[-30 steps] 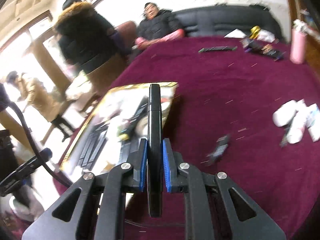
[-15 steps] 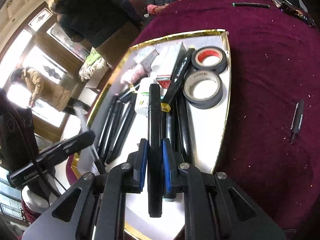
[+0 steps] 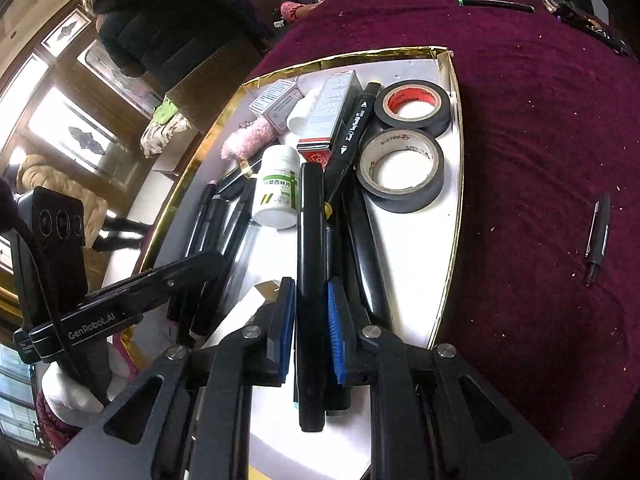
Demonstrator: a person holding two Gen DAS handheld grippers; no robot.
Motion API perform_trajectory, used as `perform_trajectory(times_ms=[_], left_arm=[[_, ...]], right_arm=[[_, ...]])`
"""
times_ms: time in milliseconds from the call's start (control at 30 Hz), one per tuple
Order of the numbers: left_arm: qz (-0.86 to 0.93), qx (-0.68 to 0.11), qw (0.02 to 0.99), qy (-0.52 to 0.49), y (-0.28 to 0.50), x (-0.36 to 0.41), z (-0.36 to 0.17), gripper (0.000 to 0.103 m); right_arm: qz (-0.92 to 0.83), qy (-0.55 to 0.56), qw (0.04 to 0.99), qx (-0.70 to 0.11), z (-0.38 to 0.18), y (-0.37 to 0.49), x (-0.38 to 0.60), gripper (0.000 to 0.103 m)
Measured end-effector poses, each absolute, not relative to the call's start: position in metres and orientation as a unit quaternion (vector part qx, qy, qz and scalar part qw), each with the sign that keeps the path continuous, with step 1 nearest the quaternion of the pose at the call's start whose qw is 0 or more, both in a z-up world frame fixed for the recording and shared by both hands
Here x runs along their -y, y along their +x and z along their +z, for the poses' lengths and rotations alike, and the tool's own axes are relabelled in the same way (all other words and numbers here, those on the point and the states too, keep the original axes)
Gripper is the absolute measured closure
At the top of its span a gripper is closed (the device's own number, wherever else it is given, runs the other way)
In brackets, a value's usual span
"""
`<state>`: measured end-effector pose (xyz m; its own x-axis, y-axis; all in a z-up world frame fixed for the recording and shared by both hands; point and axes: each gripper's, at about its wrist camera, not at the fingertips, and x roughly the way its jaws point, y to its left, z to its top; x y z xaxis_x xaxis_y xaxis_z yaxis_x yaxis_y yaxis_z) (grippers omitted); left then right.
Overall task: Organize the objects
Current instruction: 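Lower and release the pen and marker into the tray with both grippers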
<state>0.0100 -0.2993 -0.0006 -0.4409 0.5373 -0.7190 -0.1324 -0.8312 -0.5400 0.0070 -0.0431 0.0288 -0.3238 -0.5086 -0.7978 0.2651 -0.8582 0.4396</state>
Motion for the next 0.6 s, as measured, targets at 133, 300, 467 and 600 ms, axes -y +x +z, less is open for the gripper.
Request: perform_trajectory(times_ms=[133,300,467,600], left_arm=[[0.825,0.22,0.199,-0.481,0.015,0.303,0.002,0.078],[0.831,0.226,0.202,-0.466,0.022,0.304,0.014,0.063],[0.841,0.231,0.202,-0.446,0.032,0.307,0.028,0.06],[0.843,0.246,0.203,-0.433,0.035,0.31,0.034,0.05]], right_arm=[[-0.807,0.525,0.249,0.103,0.03,0.009,0.046,0.084],[-0.813,0.523,0.239,0.093,0.031,0.01,0.043,0.081],[-0.821,0.509,0.233,0.116,0.041,0.008,0.029,0.081],[-0.837,0.483,0.225,0.124,0.057,0.018,0.004,0.073]])
